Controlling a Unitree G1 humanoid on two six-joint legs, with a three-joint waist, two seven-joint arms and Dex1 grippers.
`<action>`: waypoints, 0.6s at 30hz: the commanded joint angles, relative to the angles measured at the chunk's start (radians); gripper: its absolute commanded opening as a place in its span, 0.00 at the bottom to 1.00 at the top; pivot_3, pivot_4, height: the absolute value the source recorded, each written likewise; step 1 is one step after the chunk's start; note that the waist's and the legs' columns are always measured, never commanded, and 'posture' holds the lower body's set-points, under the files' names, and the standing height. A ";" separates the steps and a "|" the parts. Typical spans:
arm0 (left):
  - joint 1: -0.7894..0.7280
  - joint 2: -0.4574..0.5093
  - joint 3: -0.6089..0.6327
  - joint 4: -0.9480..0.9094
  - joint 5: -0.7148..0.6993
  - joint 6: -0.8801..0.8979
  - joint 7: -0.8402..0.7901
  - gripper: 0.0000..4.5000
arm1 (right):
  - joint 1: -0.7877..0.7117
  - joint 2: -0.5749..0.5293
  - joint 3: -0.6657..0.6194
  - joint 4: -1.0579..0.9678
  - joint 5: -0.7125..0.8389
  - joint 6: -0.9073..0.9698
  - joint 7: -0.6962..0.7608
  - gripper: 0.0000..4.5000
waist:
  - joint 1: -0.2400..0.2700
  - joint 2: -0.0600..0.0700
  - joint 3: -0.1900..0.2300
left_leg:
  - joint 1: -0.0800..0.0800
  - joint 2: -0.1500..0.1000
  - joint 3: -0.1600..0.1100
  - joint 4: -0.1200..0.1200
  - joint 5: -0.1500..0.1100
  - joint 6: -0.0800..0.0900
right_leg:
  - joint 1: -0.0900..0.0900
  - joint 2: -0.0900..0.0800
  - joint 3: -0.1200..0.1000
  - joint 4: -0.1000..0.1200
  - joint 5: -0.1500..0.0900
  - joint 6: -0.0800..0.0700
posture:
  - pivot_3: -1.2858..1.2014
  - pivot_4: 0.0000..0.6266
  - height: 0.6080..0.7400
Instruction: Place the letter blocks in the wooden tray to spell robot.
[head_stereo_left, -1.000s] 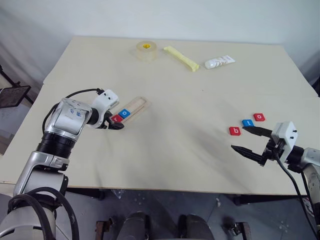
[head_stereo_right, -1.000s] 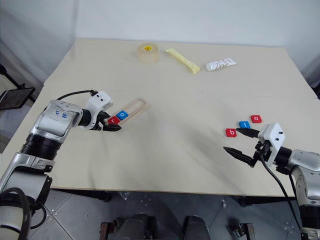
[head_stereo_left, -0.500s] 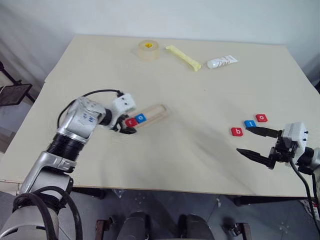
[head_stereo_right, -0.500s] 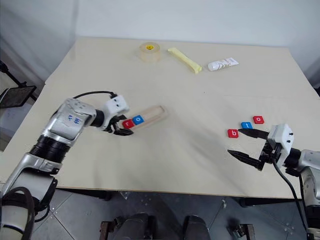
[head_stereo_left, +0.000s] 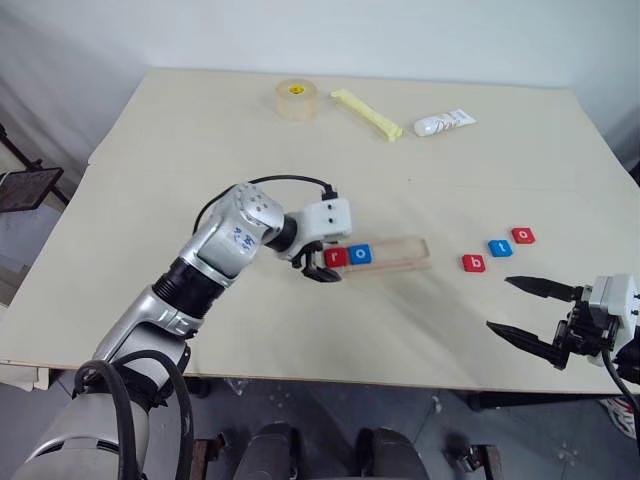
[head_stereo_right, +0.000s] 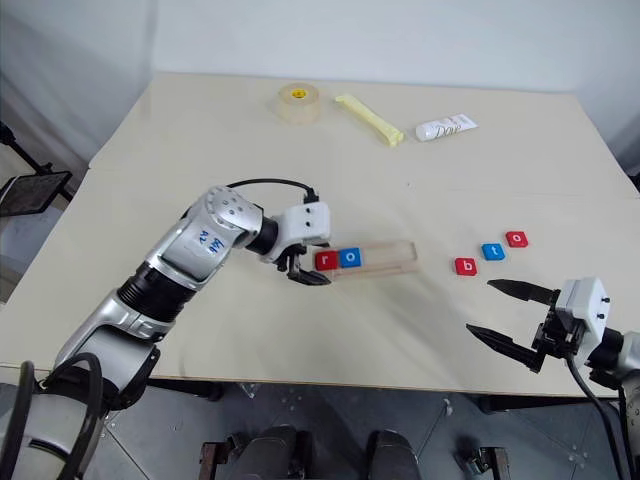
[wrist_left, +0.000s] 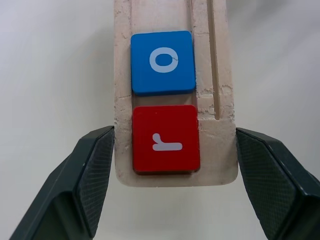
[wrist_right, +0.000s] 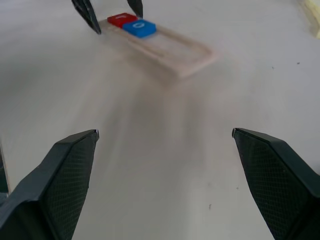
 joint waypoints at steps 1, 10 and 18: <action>0.012 -0.015 -0.023 -0.065 0.014 0.003 -0.003 0.76 | 0.039 0.003 -0.063 -0.041 0.013 -0.013 -0.022 1.00 | 0.000 0.000 0.000 | 0.000 0.000 0.000 0.000 0.000 0.000 | 0.000 0.000 0.000 0.000 0.000 0.000 | 0.52 0.24 1.00; 0.049 -0.034 -0.071 -0.161 0.033 0.061 0.002 0.76 | 0.124 0.028 -0.098 -0.077 0.012 -0.016 -0.070 1.00 | 0.000 0.000 0.000 | 0.000 0.000 -0.001 0.000 0.000 0.000 | 0.001 0.000 0.002 0.000 0.000 0.000 | 0.52 0.24 1.00; 0.057 -0.044 -0.098 -0.153 0.062 0.062 0.022 0.76 | 0.130 0.035 -0.087 -0.087 0.008 -0.019 -0.091 1.00 | 0.001 0.000 0.000 | 0.000 0.000 -0.001 0.000 0.000 0.001 | 0.001 0.000 0.002 -0.001 0.000 0.000 | 0.52 0.24 1.00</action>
